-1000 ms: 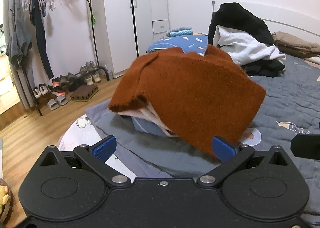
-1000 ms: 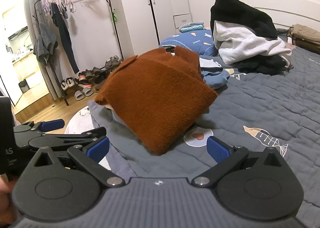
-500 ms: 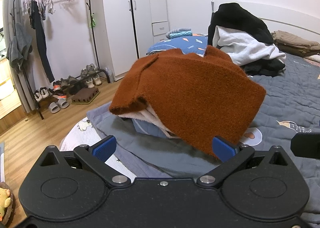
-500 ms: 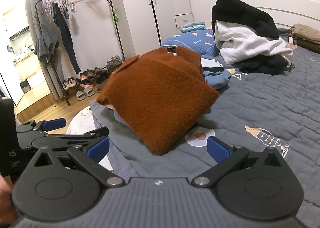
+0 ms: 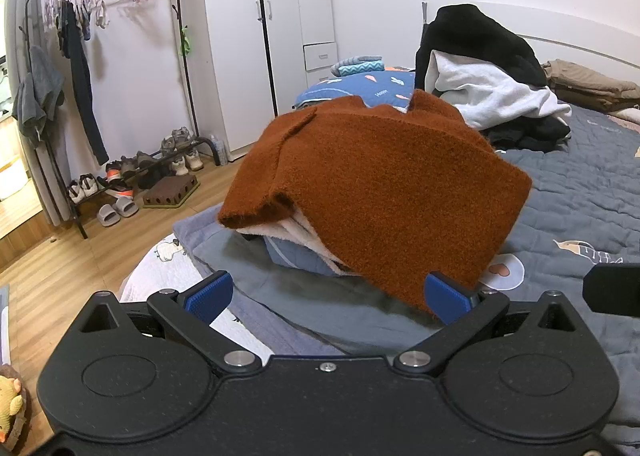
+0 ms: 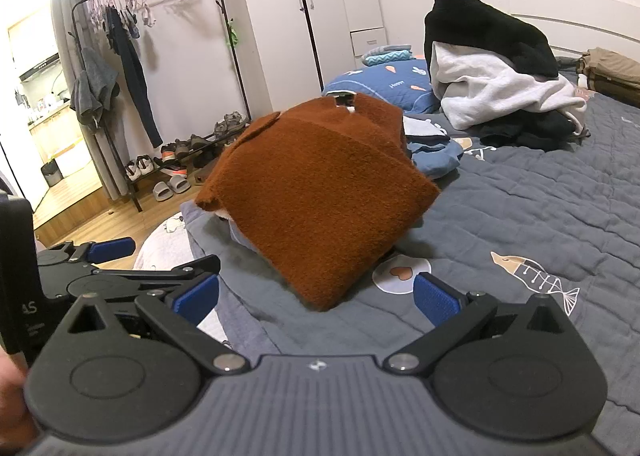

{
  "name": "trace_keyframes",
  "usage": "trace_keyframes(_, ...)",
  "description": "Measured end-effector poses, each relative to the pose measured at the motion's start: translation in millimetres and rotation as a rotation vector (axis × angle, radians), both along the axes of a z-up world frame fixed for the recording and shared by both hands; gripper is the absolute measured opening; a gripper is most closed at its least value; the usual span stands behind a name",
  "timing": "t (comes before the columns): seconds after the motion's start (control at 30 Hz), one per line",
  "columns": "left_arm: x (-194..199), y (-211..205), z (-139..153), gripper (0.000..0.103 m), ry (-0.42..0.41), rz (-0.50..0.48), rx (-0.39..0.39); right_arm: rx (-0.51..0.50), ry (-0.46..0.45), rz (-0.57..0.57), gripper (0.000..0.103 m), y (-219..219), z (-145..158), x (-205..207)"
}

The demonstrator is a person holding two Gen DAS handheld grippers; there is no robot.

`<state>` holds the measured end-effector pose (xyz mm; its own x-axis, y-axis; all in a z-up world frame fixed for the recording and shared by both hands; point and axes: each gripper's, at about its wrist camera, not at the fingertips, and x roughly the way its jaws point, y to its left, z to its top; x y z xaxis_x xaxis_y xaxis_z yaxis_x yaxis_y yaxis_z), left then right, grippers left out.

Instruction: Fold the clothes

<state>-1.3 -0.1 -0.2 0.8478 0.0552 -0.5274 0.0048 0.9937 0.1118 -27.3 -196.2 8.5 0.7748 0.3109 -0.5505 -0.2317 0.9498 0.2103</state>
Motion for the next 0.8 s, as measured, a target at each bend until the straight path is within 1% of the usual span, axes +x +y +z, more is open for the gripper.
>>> trace_keyframes(0.23,1.1,-1.5,-0.9,0.103,-0.001,-0.007,0.011,0.003,0.003,0.000,0.103,-0.4,0.6,0.2)
trace_keyframes(0.8,2.4,-2.2,-0.9,0.103,0.005,-0.010,0.010,-0.001,0.005,0.003,0.103,0.6,0.0,0.3)
